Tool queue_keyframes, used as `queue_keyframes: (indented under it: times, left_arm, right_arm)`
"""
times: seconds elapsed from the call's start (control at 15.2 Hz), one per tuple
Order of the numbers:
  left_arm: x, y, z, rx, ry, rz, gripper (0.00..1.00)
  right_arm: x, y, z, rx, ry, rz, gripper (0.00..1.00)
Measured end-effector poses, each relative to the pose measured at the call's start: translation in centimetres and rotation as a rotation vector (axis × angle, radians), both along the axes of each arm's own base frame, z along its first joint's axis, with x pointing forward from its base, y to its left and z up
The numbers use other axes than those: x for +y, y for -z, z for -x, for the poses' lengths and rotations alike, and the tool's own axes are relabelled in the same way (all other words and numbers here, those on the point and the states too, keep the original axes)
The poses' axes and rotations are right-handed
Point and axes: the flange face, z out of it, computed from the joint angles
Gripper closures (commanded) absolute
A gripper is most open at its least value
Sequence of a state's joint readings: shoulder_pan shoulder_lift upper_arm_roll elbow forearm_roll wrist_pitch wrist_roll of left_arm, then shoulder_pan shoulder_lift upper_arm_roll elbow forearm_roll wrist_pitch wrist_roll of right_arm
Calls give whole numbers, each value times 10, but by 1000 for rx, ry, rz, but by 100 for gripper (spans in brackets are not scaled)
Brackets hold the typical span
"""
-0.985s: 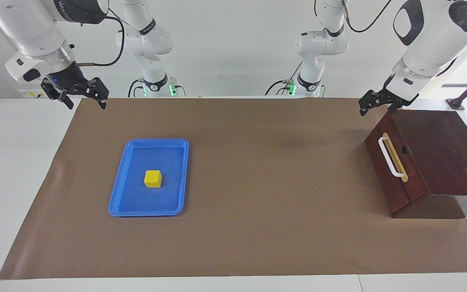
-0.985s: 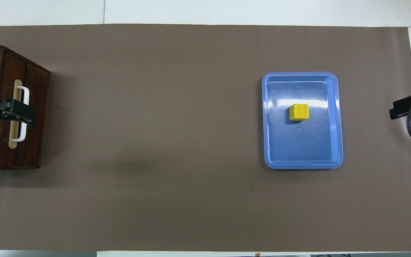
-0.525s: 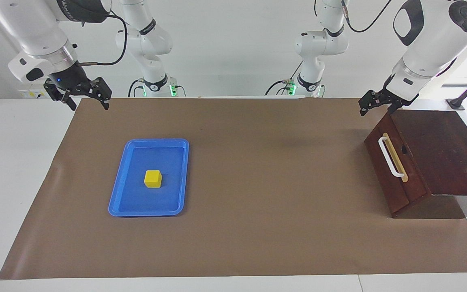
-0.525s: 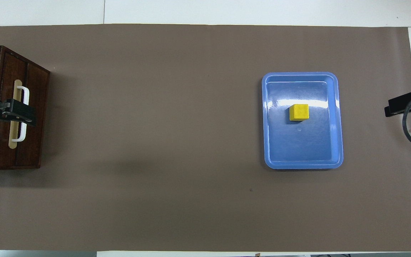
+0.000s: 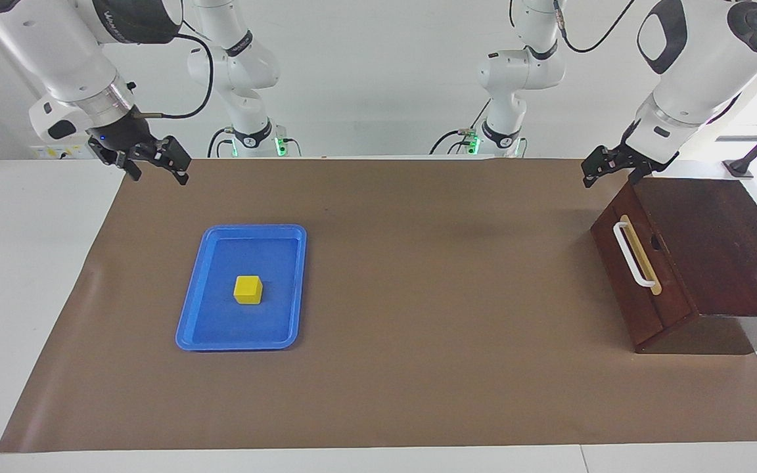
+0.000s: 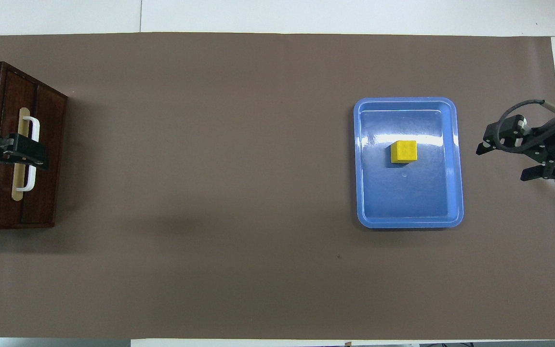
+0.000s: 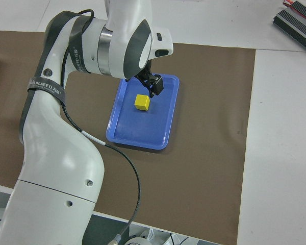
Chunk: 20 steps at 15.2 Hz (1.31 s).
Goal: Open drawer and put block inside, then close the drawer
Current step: 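Move the open right gripper over the yellow block in the tray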
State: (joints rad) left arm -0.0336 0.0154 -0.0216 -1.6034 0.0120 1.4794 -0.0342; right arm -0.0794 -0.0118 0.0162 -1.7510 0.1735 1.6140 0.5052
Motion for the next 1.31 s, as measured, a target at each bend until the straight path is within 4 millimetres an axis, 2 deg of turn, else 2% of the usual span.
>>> queue_keyframes:
  times: [0.26,0.46,0.72,0.92,1.18,1.31]
  left_arm:
    - [0,0,0,0,0,0,0]
    - [0,0,0,0,0,0,0]
    - [0,0,0,0,-1,0,0]
    - [0,0,0,0,-1,0,0]
    - [0,0,0,0,0,0,0]
    - [0,0,0,0,-1,0,0]
  right_arm:
    - [-19,70,-12,110,276,-70,0]
    - [-31,113,-26,174,498,-145,0]
    - [-26,147,-31,262,680,-218,0]
    - [-31,174,-36,295,755,-269,0]
    - [-38,221,-47,337,842,-333,0]
    - [-38,236,-51,340,866,-344,0]
